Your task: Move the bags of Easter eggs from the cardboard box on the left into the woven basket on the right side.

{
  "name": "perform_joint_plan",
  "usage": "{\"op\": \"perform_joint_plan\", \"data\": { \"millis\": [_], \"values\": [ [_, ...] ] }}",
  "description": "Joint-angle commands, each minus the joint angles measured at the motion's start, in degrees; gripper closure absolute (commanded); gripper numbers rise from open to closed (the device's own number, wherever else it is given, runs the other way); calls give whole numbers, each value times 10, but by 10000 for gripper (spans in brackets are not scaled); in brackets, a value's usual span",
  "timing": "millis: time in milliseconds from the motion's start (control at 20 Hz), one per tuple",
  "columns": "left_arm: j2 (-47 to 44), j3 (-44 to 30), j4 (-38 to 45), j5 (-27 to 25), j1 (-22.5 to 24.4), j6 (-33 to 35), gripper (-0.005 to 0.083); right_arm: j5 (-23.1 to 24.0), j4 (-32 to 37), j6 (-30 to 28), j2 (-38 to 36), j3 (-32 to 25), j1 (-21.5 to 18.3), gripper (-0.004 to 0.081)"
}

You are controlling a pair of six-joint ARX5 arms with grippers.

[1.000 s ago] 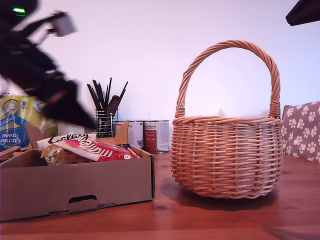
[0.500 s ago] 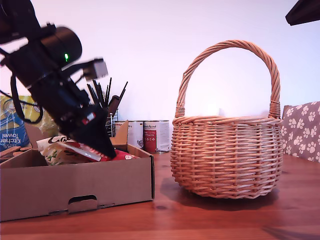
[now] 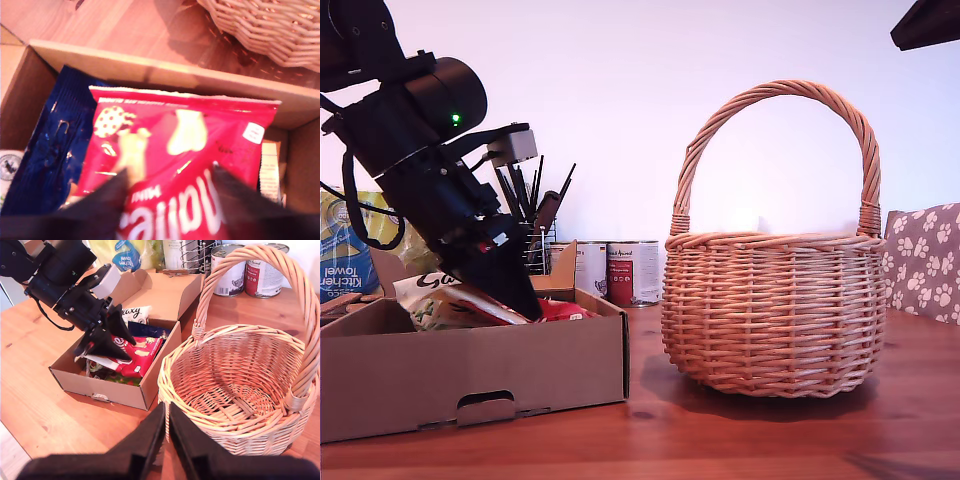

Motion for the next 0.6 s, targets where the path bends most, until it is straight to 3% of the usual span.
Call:
{"op": "perform_joint_plan", "data": {
  "millis": [0,200,350,550],
  "values": [
    [21,-6,-5,-2,2,2,715,-4,6,-4,-2,3,2,783],
    [17,11,-22,-2,2,2,725,-4,7,-4,-2,3,2,783],
    [5,49,-68,-2,2,2,798,-4,7,-4,-2,3,2,783],
    [-28,76,-108,-1,2,2,797,-3,7,-4,-2,3,2,783]
  ]
}}
